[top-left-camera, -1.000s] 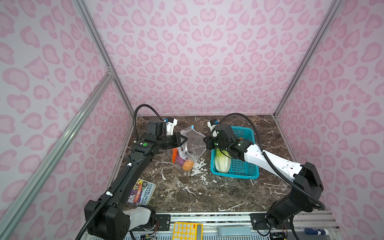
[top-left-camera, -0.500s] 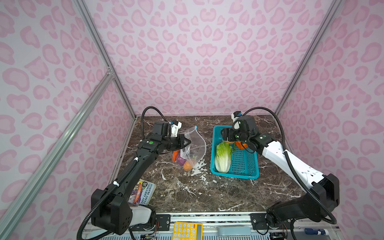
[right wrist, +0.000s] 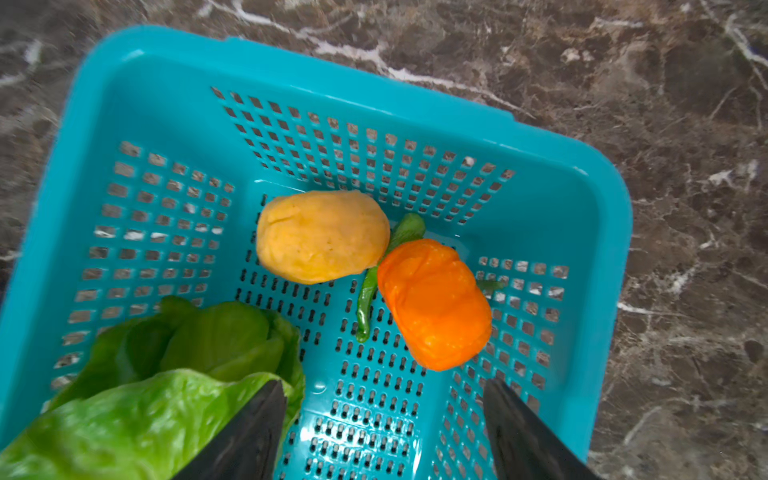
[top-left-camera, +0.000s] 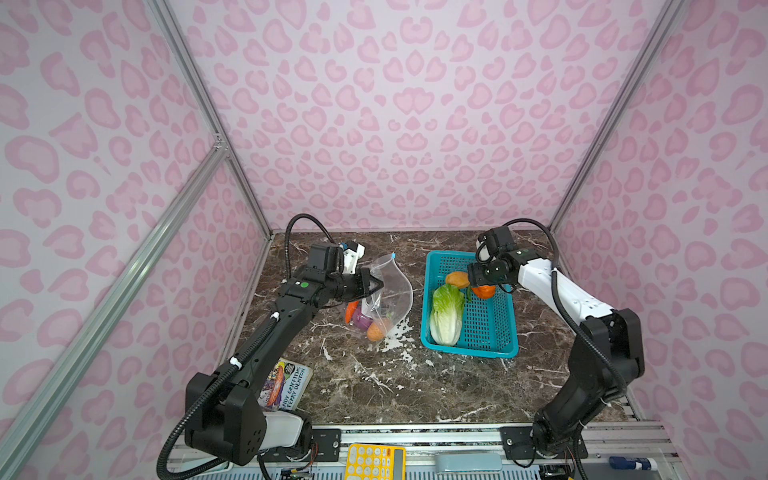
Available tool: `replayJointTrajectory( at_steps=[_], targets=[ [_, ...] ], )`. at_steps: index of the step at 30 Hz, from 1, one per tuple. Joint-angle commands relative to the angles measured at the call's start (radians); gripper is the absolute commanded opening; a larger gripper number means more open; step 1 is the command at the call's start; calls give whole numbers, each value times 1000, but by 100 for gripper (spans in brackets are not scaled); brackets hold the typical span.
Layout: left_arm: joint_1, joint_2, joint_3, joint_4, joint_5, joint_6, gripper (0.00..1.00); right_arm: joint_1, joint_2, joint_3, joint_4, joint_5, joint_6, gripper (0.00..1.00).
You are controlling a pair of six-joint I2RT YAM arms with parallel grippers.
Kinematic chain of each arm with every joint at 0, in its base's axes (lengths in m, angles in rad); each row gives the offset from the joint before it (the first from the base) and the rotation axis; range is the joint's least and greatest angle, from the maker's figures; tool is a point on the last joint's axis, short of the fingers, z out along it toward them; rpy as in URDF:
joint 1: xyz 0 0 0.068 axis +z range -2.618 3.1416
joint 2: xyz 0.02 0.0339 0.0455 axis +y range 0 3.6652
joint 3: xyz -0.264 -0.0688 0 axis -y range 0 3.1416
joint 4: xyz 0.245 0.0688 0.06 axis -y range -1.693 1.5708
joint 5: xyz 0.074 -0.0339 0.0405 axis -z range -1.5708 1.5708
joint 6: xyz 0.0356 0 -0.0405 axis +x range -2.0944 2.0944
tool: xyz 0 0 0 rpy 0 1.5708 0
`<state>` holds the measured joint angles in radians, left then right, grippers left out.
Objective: Place the food in the zip-top bag and seal the zipper
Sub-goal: 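Lower the right gripper onto the orange pumpkin and grasp it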
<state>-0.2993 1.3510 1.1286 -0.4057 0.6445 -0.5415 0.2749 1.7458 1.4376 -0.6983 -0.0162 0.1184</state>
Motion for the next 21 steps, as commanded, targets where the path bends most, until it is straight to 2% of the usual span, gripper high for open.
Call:
replayJointTrajectory(
  at_steps=[1, 7, 11, 21],
  targets=[
    [1, -16, -1, 18, -9, 5, 3, -1, 75, 85, -94, 68, -77, 77],
    [-1, -10, -4, 18, -13, 5, 3, -10, 133, 128, -107, 156, -120, 77],
    [0, -1, -4, 20, -5, -1, 3, -21, 171, 112, -103, 129, -122, 76],
    [-5, 8, -8, 21, -16, -1, 3, -21, 206, -12, 42, 46, -77, 75]
  ],
)
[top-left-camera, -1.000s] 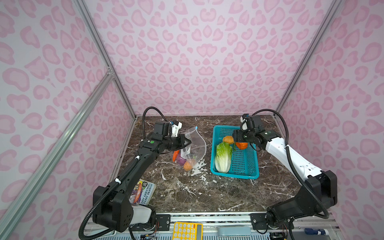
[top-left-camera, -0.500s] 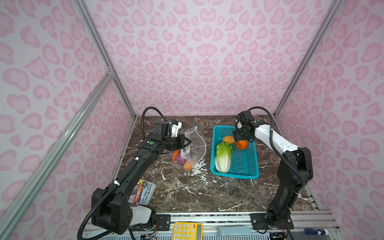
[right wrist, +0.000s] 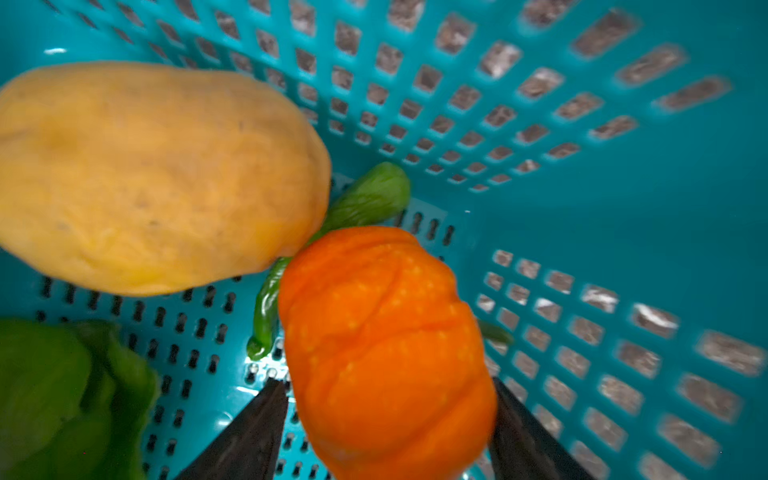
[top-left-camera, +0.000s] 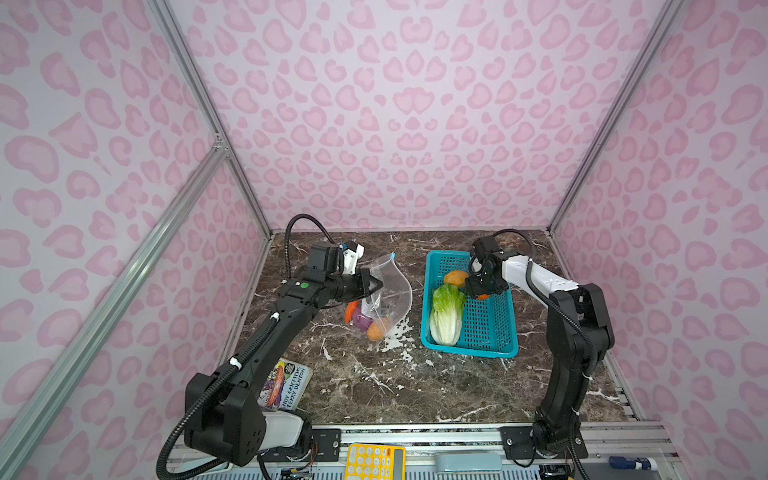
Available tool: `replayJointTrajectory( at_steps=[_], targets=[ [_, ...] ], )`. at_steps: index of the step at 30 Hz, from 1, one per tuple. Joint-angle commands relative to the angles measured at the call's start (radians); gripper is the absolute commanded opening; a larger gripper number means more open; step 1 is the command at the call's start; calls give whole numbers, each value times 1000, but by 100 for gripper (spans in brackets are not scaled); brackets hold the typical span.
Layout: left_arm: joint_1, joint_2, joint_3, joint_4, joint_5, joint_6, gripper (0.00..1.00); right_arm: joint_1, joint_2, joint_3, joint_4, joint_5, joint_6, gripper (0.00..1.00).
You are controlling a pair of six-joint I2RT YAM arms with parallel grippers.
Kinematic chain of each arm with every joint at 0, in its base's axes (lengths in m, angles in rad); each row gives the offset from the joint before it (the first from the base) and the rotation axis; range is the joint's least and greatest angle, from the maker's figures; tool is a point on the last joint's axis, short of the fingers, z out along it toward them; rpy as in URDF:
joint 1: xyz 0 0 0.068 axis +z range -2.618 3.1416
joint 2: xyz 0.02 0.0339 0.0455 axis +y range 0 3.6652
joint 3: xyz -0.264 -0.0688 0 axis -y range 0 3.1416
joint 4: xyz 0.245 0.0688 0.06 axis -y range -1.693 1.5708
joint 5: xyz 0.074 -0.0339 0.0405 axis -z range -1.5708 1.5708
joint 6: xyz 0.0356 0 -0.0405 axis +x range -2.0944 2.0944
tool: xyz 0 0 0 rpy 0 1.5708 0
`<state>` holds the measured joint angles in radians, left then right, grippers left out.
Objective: Place the food in the zip-top bag and seal the zipper
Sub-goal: 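Lower the right gripper onto the orange pumpkin and grasp it, then carry the orange pumpkin over the open bag with the right gripper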
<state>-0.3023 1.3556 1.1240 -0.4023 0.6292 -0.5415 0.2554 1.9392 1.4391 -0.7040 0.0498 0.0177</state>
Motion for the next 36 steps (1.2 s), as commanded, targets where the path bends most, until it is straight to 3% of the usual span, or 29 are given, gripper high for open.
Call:
replayJointTrajectory(
  at_steps=[1, 10, 19, 29, 36],
  targets=[
    [-2, 5, -3, 17, 0, -2, 3, -2, 18, -14, 53, -21, 26, 75],
    [-2, 5, -4, 16, -2, 0, 3, -20, 33, -22, 95, -53, 49, 74],
    [-2, 8, -3, 13, -1, 0, 3, -23, -18, -46, 103, -64, 57, 40],
    [-3, 5, -4, 15, -3, -3, 3, -1, -265, -131, 104, -87, 100, 38],
    [-3, 8, -5, 16, -6, -5, 3, 153, -455, -164, 159, -226, 135, 36]
  ],
)
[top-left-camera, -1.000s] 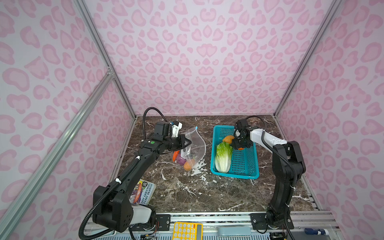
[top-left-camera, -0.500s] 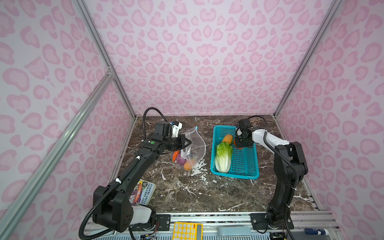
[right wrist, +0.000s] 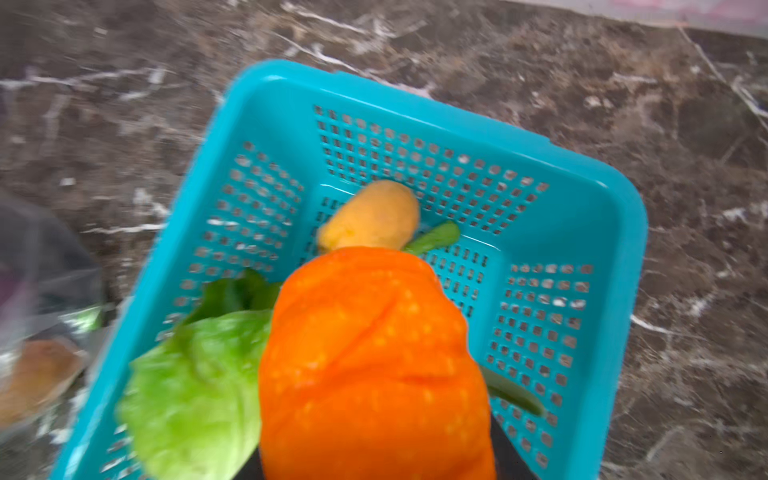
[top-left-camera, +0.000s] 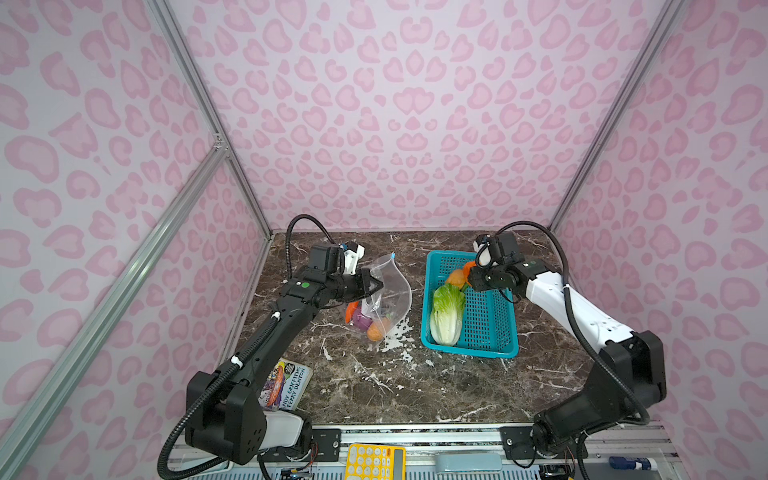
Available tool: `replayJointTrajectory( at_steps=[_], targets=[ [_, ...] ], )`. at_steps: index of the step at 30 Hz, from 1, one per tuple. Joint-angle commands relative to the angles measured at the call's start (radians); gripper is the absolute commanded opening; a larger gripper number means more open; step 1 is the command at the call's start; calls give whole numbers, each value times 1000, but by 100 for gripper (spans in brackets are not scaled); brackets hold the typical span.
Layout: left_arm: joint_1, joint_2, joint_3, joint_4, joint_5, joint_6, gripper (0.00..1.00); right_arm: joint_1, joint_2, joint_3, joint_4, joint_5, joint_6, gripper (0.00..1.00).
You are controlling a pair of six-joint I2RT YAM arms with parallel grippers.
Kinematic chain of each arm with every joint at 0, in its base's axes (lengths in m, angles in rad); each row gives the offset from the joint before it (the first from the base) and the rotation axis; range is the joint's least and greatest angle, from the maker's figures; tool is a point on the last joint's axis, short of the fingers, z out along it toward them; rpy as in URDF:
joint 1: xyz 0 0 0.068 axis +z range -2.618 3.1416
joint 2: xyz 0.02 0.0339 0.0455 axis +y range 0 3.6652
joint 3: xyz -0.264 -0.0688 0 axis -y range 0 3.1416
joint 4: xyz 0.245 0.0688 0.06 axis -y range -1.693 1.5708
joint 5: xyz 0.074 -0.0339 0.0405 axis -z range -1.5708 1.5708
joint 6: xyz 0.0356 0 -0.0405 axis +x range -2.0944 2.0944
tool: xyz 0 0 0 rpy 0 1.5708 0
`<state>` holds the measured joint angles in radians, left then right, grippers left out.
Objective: Place the food in the zip-top bag and seal the zipper
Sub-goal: 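Carry the orange pumpkin over the open bag with the right gripper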
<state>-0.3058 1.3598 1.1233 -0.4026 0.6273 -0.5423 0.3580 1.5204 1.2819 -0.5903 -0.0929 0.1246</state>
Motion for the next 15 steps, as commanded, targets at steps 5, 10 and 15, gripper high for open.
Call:
replayJointTrajectory(
  at_steps=[5, 10, 15],
  targets=[
    [0, 5, -5, 16, -3, -4, 3, 200, -89, 7, 129, -191, 60, 35],
    [0, 1, -5, 16, -3, -4, 3, 328, -69, 46, 196, -270, 69, 34],
    [0, -4, -3, 15, -3, -2, 3, 395, -3, 67, 248, -313, 88, 34]
  ],
)
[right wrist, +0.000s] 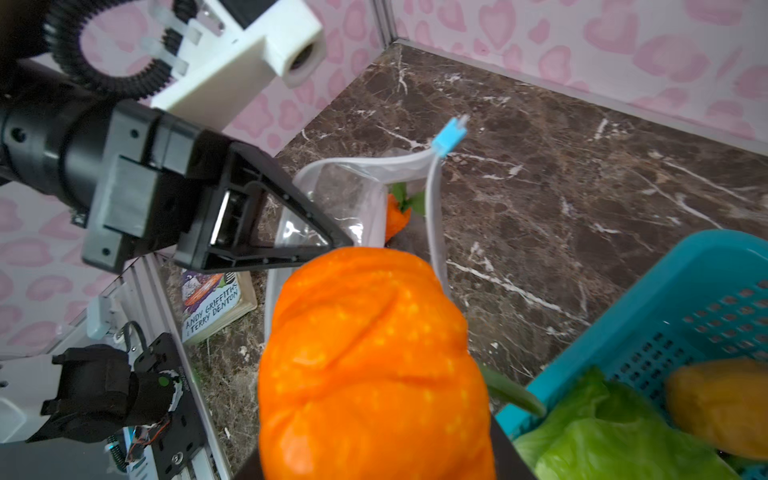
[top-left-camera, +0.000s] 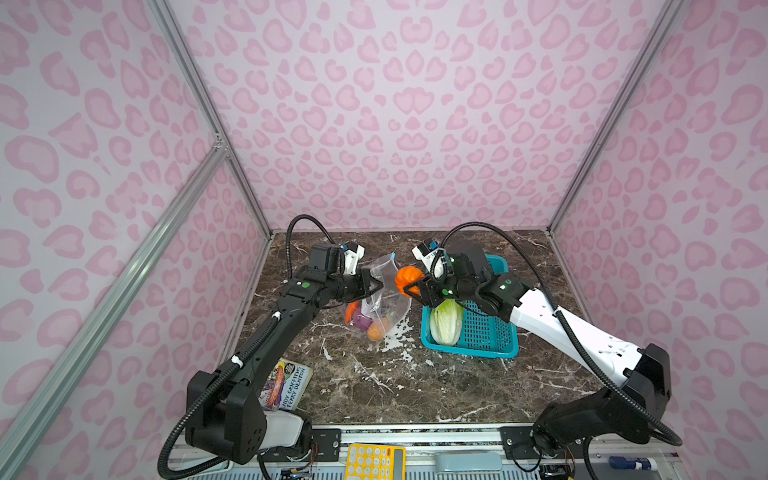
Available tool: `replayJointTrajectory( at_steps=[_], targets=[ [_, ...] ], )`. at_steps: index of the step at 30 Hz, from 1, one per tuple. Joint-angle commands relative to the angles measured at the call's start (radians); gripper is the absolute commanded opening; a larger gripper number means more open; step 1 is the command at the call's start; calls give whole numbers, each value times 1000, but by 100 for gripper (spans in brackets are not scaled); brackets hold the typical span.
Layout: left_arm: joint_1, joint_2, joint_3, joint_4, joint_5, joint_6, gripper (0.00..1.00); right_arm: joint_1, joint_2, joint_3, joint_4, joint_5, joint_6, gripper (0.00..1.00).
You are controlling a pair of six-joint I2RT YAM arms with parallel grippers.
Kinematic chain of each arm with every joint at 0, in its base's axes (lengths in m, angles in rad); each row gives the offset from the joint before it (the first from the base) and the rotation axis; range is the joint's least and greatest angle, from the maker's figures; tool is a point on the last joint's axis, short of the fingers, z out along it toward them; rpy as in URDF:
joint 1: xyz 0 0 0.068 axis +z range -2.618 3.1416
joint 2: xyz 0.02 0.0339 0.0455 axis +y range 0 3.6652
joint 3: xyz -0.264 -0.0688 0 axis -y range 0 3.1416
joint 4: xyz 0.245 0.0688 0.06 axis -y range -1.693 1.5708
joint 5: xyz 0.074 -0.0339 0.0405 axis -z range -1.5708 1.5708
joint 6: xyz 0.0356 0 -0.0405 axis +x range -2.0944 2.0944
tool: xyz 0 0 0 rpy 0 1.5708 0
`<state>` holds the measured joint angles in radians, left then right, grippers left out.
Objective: Place the food in the zip-top bag and seal the zipper
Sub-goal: 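Carry the orange pumpkin over the open bag with the right gripper, then release the pumpkin into the bag by opening the right gripper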
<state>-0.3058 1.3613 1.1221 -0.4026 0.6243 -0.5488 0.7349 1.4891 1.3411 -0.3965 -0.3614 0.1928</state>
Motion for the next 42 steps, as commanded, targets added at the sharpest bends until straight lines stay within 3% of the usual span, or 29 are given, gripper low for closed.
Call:
replayJointTrajectory(
  at_steps=[1, 6, 13, 21, 26, 34, 42],
  targets=[
    [0, -7, -2, 15, 0, 4, 3, 26, 44, 13, 54, -43, 20, 34],
    [0, -13, -2, 14, 0, 6, 3, 38, 143, 78, -39, 30, 7, 32],
    [-1, -9, -2, 15, 0, 6, 3, 86, 261, 206, -156, 326, 3, 33],
    [0, -3, -2, 15, 0, 6, 3, 137, 395, 335, -212, 487, 62, 35],
    [0, -3, -2, 15, 0, 4, 3, 139, 419, 336, -207, 504, 84, 43],
    [0, -3, -2, 13, -1, 4, 3, 138, 363, 278, -134, 431, 76, 73],
    [-1, -6, -2, 11, -8, 6, 3, 108, 200, 178, -52, 398, 106, 74]
  ],
)
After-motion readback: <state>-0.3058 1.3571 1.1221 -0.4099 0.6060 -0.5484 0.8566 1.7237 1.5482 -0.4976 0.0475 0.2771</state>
